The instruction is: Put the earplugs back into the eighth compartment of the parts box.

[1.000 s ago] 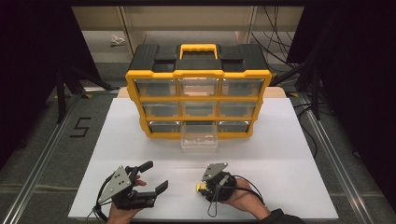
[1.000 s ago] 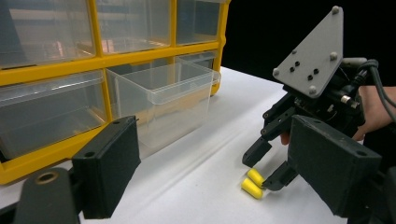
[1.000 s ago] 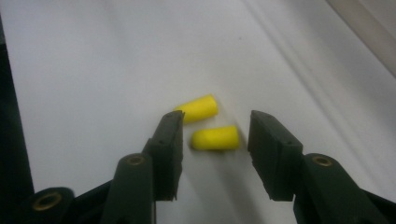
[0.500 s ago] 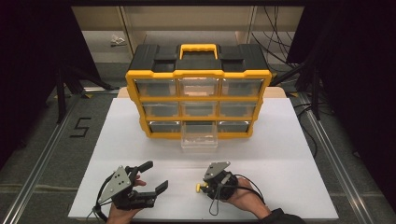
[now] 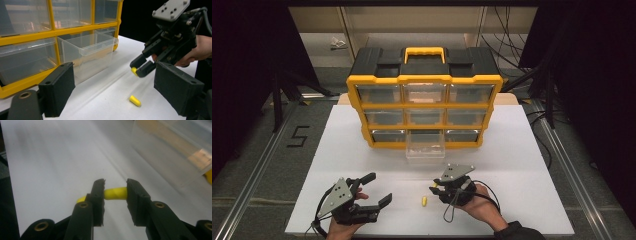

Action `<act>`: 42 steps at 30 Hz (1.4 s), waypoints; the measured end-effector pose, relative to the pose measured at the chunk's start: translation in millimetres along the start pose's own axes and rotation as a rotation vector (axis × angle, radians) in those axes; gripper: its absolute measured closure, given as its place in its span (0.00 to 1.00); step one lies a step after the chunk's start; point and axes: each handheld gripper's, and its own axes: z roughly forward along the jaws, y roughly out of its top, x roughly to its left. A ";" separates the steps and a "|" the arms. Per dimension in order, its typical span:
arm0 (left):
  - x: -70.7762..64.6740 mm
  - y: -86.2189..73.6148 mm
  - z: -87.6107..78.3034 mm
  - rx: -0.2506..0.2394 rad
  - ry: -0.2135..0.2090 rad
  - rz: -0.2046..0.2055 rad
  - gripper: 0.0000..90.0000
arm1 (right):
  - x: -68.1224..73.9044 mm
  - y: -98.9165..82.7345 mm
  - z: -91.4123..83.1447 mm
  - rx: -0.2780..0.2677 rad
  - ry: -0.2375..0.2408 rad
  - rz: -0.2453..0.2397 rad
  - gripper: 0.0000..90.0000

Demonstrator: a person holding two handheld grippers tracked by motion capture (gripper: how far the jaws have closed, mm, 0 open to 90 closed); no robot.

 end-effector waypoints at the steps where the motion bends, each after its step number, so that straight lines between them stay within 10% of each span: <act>1: 0.0 0.0 0.0 0.000 0.000 0.000 0.18 | -0.9 1.3 -2.1 -0.019 -0.007 0.001 0.76; 18: 0.3 0.2 -1.0 -0.007 0.001 -0.001 0.18 | -19.8 23.2 -27.0 -0.223 -0.087 0.055 0.76; 42: 0.2 -0.1 -0.9 -0.007 0.001 0.001 0.18 | -43.6 41.7 -27.6 -0.295 -0.141 0.136 0.76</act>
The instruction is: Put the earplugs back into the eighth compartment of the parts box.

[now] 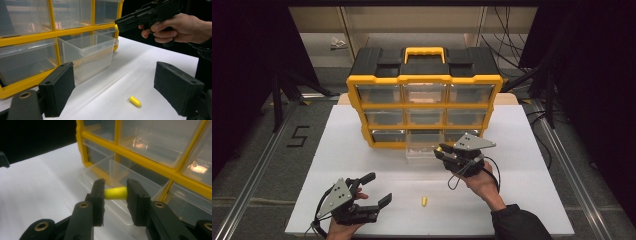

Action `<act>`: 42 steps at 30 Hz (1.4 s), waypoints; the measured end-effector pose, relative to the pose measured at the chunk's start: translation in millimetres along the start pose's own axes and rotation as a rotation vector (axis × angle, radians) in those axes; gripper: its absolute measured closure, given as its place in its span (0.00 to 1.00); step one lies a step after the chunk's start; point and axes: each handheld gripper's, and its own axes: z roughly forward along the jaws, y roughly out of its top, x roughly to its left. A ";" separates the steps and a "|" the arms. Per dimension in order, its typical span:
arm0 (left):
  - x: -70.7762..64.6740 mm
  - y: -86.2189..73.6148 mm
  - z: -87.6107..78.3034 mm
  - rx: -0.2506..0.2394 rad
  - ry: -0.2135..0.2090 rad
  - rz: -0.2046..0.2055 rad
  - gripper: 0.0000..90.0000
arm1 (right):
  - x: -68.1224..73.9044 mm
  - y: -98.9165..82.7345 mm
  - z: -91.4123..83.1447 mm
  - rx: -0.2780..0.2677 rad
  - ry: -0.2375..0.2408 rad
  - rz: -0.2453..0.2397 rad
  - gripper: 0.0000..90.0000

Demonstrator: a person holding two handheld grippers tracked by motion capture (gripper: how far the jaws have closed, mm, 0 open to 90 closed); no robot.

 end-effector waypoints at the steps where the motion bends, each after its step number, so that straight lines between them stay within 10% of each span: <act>1: 0.3 0.1 -0.1 -0.002 0.000 -0.002 0.18 | -3.5 0.9 2.3 -0.006 0.008 0.024 0.76; 17: -0.1 0.2 0.1 -0.001 -0.002 -0.003 0.18 | -18.1 0.3 22.0 0.009 -0.022 0.060 0.75; 28: -0.3 0.2 -0.1 0.002 -0.002 -0.002 0.18 | -17.8 3.0 22.6 -0.008 -0.050 0.071 0.47; 42: -0.2 0.8 -1.1 -0.002 0.000 -0.003 0.18 | 6.4 10.0 8.8 -0.023 0.019 0.029 0.36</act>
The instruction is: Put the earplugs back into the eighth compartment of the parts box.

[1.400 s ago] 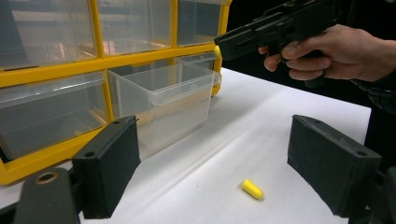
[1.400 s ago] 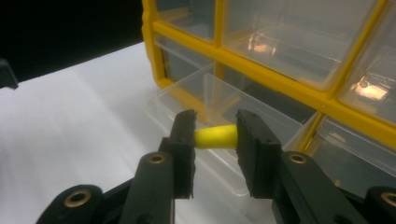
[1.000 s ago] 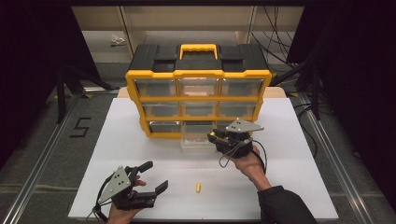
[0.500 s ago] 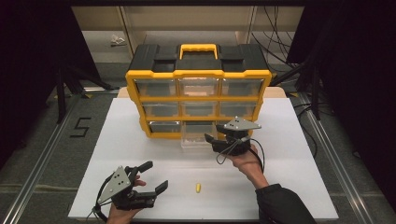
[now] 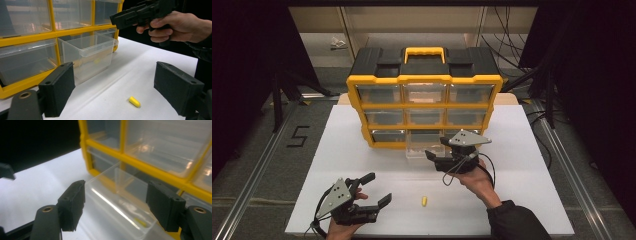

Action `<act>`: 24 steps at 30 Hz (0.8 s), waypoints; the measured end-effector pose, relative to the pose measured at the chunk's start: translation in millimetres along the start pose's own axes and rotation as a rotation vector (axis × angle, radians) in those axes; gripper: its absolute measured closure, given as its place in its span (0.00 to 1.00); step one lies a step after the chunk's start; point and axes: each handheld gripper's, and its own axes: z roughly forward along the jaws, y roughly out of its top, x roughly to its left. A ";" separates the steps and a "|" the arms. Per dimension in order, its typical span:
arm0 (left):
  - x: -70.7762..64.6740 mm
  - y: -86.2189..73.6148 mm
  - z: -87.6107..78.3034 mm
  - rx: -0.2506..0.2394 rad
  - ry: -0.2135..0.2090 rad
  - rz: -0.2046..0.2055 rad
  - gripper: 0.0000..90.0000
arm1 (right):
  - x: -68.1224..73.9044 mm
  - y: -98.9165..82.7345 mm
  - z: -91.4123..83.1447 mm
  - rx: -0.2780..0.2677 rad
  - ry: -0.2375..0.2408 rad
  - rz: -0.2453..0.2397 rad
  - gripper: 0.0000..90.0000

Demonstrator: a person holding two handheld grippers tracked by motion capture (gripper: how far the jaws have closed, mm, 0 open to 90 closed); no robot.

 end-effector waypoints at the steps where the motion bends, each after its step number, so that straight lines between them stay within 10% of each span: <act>1: 0.0 0.2 -0.1 -0.002 0.000 -0.002 0.18 | 4.3 -1.4 0.4 0.013 0.013 -0.011 0.35; 24: -0.3 0.2 -0.5 -0.002 0.000 -0.001 0.18 | 31.2 -10.5 5.4 0.156 0.140 -0.126 0.29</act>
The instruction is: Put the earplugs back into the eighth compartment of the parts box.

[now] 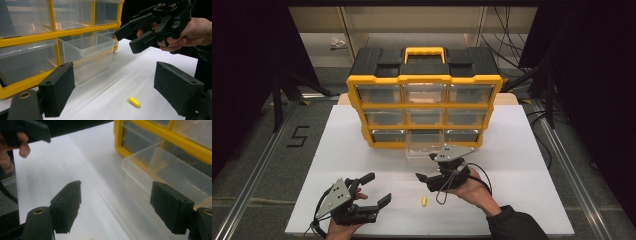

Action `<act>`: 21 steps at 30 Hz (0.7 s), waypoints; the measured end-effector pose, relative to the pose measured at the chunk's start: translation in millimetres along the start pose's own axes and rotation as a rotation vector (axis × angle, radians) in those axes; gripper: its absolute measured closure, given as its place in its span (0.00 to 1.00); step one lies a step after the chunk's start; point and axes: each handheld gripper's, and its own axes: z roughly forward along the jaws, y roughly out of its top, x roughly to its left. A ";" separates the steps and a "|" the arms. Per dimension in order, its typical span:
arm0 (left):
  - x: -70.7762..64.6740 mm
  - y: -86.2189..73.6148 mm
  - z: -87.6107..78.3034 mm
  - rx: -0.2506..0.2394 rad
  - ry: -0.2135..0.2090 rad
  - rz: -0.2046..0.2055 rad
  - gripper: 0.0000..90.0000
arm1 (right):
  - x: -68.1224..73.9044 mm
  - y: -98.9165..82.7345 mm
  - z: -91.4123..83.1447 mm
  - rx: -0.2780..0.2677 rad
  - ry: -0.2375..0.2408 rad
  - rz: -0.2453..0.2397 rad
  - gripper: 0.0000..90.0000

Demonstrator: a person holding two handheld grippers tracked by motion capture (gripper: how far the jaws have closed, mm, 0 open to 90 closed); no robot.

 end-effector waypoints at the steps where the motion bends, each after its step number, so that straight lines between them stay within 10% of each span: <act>1: -0.1 0.1 0.0 0.000 0.000 0.000 0.18 | 2.3 -1.0 1.7 0.018 0.009 -0.012 0.29; 21: -0.1 0.1 0.1 0.000 -0.003 0.001 0.18 | 17.5 -20.2 23.8 0.238 0.084 -0.108 0.26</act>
